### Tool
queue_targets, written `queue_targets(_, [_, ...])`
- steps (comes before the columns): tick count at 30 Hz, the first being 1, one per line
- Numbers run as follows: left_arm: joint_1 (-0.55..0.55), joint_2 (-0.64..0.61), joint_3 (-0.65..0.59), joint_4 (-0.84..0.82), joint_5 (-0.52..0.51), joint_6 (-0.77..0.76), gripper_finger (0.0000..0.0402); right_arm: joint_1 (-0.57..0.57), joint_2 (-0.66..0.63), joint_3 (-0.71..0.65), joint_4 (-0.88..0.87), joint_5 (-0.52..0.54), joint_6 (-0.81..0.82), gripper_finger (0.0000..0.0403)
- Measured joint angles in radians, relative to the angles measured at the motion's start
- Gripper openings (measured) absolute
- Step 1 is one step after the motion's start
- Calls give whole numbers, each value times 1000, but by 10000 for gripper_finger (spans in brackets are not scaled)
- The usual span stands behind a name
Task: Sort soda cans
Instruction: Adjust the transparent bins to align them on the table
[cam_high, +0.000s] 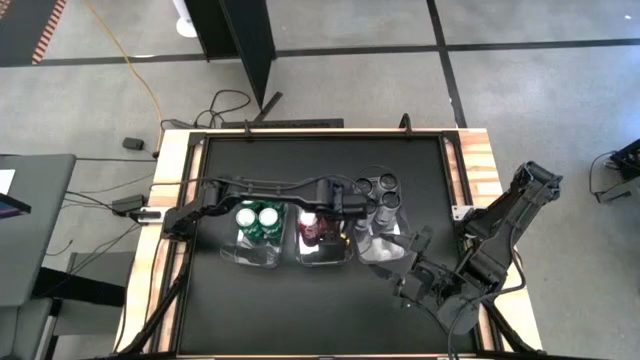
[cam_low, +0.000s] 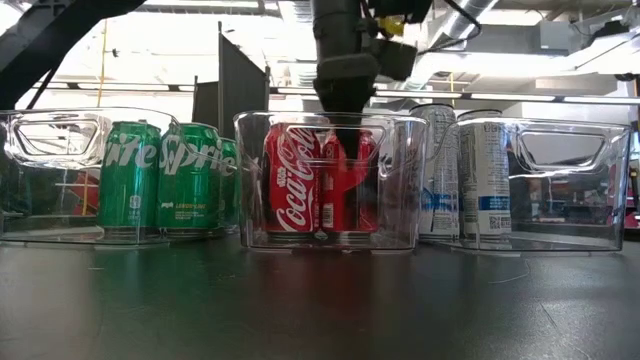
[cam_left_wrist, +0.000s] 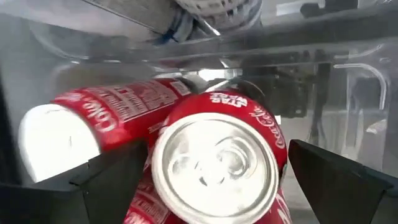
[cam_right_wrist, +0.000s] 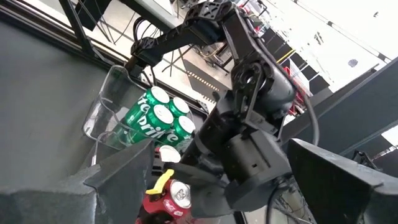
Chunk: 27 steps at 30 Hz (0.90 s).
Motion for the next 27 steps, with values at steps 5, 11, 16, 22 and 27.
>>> queue_targets(5, [-18, -2, 70, -29, -12, 1, 389, 0, 0, 0, 0, 0, 0, 384])
queue_targets(11, [-59, -2, 147, -89, -10, 2, 389, 12, 0, 0, 0, 0, 0, 384])
queue_targets(16, [-114, -75, 129, -82, -48, -11, 389, 46, 0, 0, -2, 0, 5, 384])
queue_targets(22, [-196, -208, 129, -87, -160, -62, 369, 67, 0, 0, -78, 0, 111, 383])
queue_targets(27, [-294, -321, 129, -135, -301, -156, 295, 62, 0, 0, -298, 1, 375, 360])
